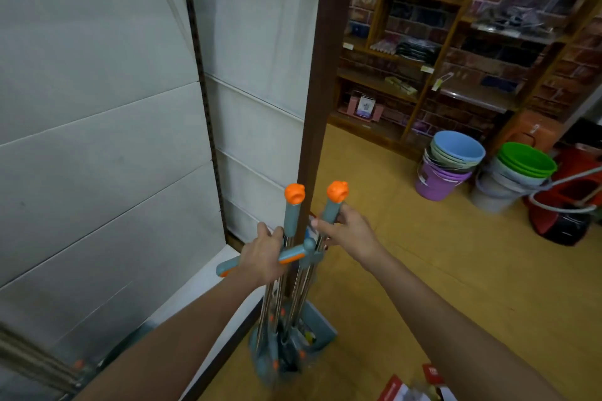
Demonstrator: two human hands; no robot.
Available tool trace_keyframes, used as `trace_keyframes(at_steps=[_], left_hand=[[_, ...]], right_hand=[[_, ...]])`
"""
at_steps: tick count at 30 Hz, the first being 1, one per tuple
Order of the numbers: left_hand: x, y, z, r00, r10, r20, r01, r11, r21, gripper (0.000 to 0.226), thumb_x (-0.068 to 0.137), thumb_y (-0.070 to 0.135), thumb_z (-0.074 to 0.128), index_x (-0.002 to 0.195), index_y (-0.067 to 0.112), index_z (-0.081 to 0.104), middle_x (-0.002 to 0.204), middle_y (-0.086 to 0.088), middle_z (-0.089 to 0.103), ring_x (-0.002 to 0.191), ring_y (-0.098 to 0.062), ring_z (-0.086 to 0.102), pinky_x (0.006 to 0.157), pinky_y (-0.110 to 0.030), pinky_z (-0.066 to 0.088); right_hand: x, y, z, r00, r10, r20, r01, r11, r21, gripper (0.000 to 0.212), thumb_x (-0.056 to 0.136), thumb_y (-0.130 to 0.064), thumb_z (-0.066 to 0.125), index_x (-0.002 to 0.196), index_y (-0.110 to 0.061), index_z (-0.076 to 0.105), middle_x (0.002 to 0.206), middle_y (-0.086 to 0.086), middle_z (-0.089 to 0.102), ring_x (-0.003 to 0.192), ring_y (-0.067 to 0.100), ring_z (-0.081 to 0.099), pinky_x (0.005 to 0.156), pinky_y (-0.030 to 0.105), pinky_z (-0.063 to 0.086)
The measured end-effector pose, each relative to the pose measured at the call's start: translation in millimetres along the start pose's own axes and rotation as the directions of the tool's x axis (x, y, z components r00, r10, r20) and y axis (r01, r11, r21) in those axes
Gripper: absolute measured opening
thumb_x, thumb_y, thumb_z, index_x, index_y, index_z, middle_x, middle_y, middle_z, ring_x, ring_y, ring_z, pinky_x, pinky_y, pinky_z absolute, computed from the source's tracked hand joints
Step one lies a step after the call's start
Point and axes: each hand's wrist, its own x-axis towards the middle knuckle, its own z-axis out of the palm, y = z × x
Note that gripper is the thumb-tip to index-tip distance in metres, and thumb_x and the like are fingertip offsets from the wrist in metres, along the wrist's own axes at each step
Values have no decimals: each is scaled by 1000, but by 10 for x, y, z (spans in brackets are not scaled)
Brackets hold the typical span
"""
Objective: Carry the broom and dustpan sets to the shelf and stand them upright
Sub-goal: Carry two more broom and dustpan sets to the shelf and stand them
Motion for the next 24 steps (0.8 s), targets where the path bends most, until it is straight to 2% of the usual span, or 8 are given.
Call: trace_keyframes(at_steps=[3, 6, 8, 11, 13, 15, 19, 24], left_hand=[[-36, -95, -11, 997, -53, -60, 49, 997, -62, 44, 78, 31, 64, 114, 16, 45, 112, -9, 38, 92, -31, 58, 81, -45, 53], [-86, -168, -166, 991, -66, -117, 51, 991, -121, 35, 79, 33, 63, 105, 15, 51, 108, -9, 39, 90, -32, 58, 80, -46, 52], [-120, -223, -409, 985, -68, -157, 43, 987, -158, 38, 76, 36, 65, 104, 14, 52, 109, -11, 41, 92, -35, 58, 81, -48, 51], [-162, -283, -970, 969, -75, -236, 38, 987, -156, 45, 69, 40, 69, 104, 15, 54, 111, -13, 44, 94, -37, 58, 84, -48, 51], [-219, -312, -1386, 952, -67, -298, 28, 991, -133, 46, 69, 41, 70, 105, 16, 56, 110, -13, 44, 94, -36, 58, 84, -47, 50], [-331, -397, -1763, 931, -75, -356, 45, 995, -90, 45, 69, 38, 70, 106, 15, 57, 109, -13, 44, 93, -35, 57, 80, -42, 48], [-563, -680, -2181, 892, -100, -441, 85, 995, -54, 40, 70, 28, 69, 105, 14, 58, 108, -12, 44, 94, -35, 56, 75, -40, 44], [-705, -984, -2311, 876, -117, -468, 119, 993, -25, 39, 69, 28, 69, 104, 16, 58, 107, -11, 46, 92, -33, 56, 76, -40, 46]], right_hand=[[-33, 43, 191, 985, 37, 170, -51, 995, 81, 40, 79, -9, 73, 108, -20, 48, 105, -3, 61, 93, 7, 60, 70, 13, 52], [-30, -12, 378, 983, 27, 181, -38, 997, 62, 63, 77, -6, 74, 129, -15, 40, 116, 0, 49, 105, 11, 50, 65, 6, 44], [42, -139, 470, 987, -37, 156, 22, 995, 95, 69, 76, -8, 76, 130, -23, 36, 121, 1, 48, 113, 15, 49, 76, 10, 48], [136, -491, 565, 978, -124, 171, 95, 981, 168, 75, 73, -17, 79, 128, -31, 31, 121, -6, 48, 119, 19, 51, 95, 34, 51], [177, -784, 622, 963, -206, 174, 178, 971, 162, 77, 71, -20, 80, 127, -29, 29, 116, -13, 47, 120, 16, 50, 101, 37, 46], [235, -1095, 705, 945, -276, 176, 259, 959, 115, 72, 72, -14, 79, 123, -24, 30, 106, -19, 45, 111, 10, 49, 96, 31, 45], [313, -1562, 951, 910, -349, 223, 344, 937, 58, 64, 75, 0, 72, 112, -25, 27, 96, -15, 46, 98, 12, 51, 78, 29, 50], [330, -1740, 1263, 881, -396, 258, 391, 918, 71, 63, 73, 1, 74, 110, -21, 28, 98, -12, 46, 104, 19, 51, 84, 39, 54]])
